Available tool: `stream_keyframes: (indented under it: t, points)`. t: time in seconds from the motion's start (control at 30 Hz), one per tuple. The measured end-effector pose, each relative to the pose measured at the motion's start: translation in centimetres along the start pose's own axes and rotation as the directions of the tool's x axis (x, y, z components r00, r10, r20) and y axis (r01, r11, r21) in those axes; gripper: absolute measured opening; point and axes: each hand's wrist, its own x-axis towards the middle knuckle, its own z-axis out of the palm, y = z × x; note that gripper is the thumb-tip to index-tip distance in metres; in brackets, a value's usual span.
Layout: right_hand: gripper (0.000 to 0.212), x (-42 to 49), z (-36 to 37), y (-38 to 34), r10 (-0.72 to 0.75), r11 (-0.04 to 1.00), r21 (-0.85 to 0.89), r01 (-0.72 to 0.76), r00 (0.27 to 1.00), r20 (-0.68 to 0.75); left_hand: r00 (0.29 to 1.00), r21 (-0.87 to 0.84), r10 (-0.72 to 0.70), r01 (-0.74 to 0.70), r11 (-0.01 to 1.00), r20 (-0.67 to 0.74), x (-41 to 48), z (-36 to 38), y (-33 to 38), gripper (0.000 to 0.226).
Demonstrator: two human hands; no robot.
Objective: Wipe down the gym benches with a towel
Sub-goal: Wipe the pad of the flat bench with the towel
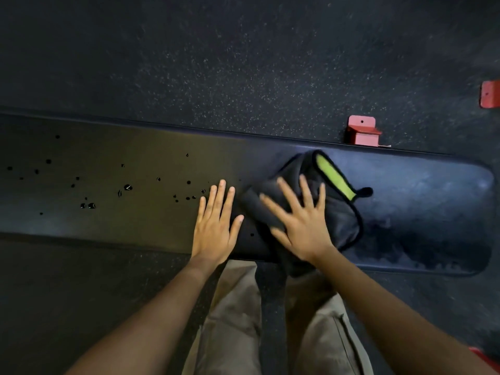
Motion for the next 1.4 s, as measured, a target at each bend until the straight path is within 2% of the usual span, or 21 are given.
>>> stream_keyframes:
  t: [0.07,0.13,0.23,0.3,0.37,0.47,0.53,0.6,0.7,0.77,0.83,0.9,0.93,1.0,1.07,1.13,1.17,1.23,1.27,1.33,1.4]
  points:
    - [0.067,-4.1,0.0,2.2,-0.242,0.969,-0.05,0.242,0.97,0.022,1.0,0.0,0.014,-0.014,1.0,0.007,0.0,-0.2,-0.3,0.06]
    - [0.071,-5.4,-0.3,4.5,-0.28,0.954,-0.1,0.283,0.959,0.042,0.999,-0.004,0.036,-0.036,0.999,0.021,-0.1,-0.4,-0.8,0.06]
    - [0.066,-1.3,-0.7,3.6,0.143,0.989,-0.039,-0.144,0.989,-0.042,0.998,0.017,0.055,-0.056,0.998,0.029,-0.4,-0.6,-1.9,0.061]
    - [0.063,3.6,-1.1,0.3,0.537,0.841,0.092,-0.533,0.843,-0.034,0.999,0.025,0.038,-0.039,0.999,0.03,-0.8,-0.8,-2.8,0.062]
    - [0.066,6.6,-1.1,-3.6,0.578,0.811,0.117,-0.573,0.816,-0.012,1.0,0.019,0.001,-0.001,1.0,0.016,-1.3,-1.0,-3.8,0.062]
    - [0.068,3.4,0.0,-5.3,0.02,1.0,0.0,-0.02,1.0,0.011,0.999,-0.016,-0.052,0.053,0.998,0.006,-2.2,-1.5,-5.2,0.06]
    - [0.068,0.0,-0.1,-3.1,-0.38,0.924,-0.022,0.382,0.923,0.056,0.997,-0.028,-0.082,0.082,0.996,0.006,-2.9,-1.9,-6.3,0.06]
    - [0.068,-1.1,-0.5,-0.1,-0.49,0.863,-0.087,0.498,0.866,0.097,0.996,-0.035,-0.09,0.091,0.995,0.015,-3.7,-2.0,-7.2,0.061]
    - [0.064,2.5,-0.6,-0.5,-0.08,0.994,-0.075,0.08,0.997,0.003,0.995,-0.048,-0.104,0.104,0.993,0.002,-4.4,-2.2,-8.4,0.061]
    - [0.063,7.4,-1.1,-4.4,0.378,0.924,0.064,-0.376,0.925,-0.026,0.99,-0.06,-0.141,0.14,0.988,-0.013,-4.7,-2.4,-8.8,0.062]
    - [0.065,10.9,-1.5,-8.9,0.465,0.876,0.135,-0.464,0.885,0.021,0.979,-0.085,-0.202,0.199,0.976,-0.031,-5.1,-2.8,-9.7,0.062]
    - [0.065,10.0,-0.4,-10.3,0.076,0.996,0.04,-0.078,0.996,0.038,0.97,-0.102,-0.24,0.235,0.967,-0.045,-5.5,-3.2,-10.9,0.062]
    - [0.065,8.3,0.0,-9.6,-0.207,0.978,-0.012,0.207,0.977,0.049,0.967,-0.103,-0.248,0.242,0.965,-0.052,-5.6,-3.4,-11.5,0.063]
    - [0.066,5.6,-0.1,-6.4,-0.597,0.796,-0.035,0.605,0.793,0.124,0.966,-0.107,-0.254,0.248,0.963,-0.048,-5.9,-3.7,-12.9,0.063]
    - [0.069,5.1,-0.8,-3.5,-0.663,0.728,-0.097,0.679,0.733,0.149,0.965,-0.115,-0.256,0.249,0.962,-0.05,-6.3,-3.8,-13.7,0.062]
    - [0.071,7.0,-1.1,-3.6,-0.436,0.888,-0.119,0.444,0.896,0.085,0.961,-0.142,-0.27,0.26,0.955,-0.055,-6.6,-4.0,-14.3,0.061]
    - [0.068,8.8,-1.3,-5.1,-0.193,0.977,-0.088,0.194,0.981,0.022,0.96,-0.152,-0.273,0.262,0.953,-0.054,-6.7,-4.1,-14.4,0.06]
    - [0.065,13.3,-1.5,-10.1,0.278,0.959,0.054,-0.279,0.96,0.024,0.956,-0.169,-0.29,0.277,0.946,-0.055,-6.7,-4.3,-14.8,0.059]
    - [0.067,14.8,-1.7,-12.7,0.344,0.934,0.083,-0.348,0.937,0.062,0.952,-0.176,-0.301,0.288,0.941,-0.052,-6.7,-4.3,-15.1,0.059]
    - [0.066,15.2,-0.9,-16.0,0.076,0.996,0.044,-0.08,0.993,0.088,0.947,-0.174,-0.316,0.302,0.937,-0.057,-6.8,-4.7,-16.1,0.059]
    - [0.064,12.5,0.3,-15.8,-0.417,0.907,-0.025,0.42,0.905,0.085,0.944,-0.164,-0.324,0.311,0.936,-0.062,-6.9,-5.3,-17.4,0.059]
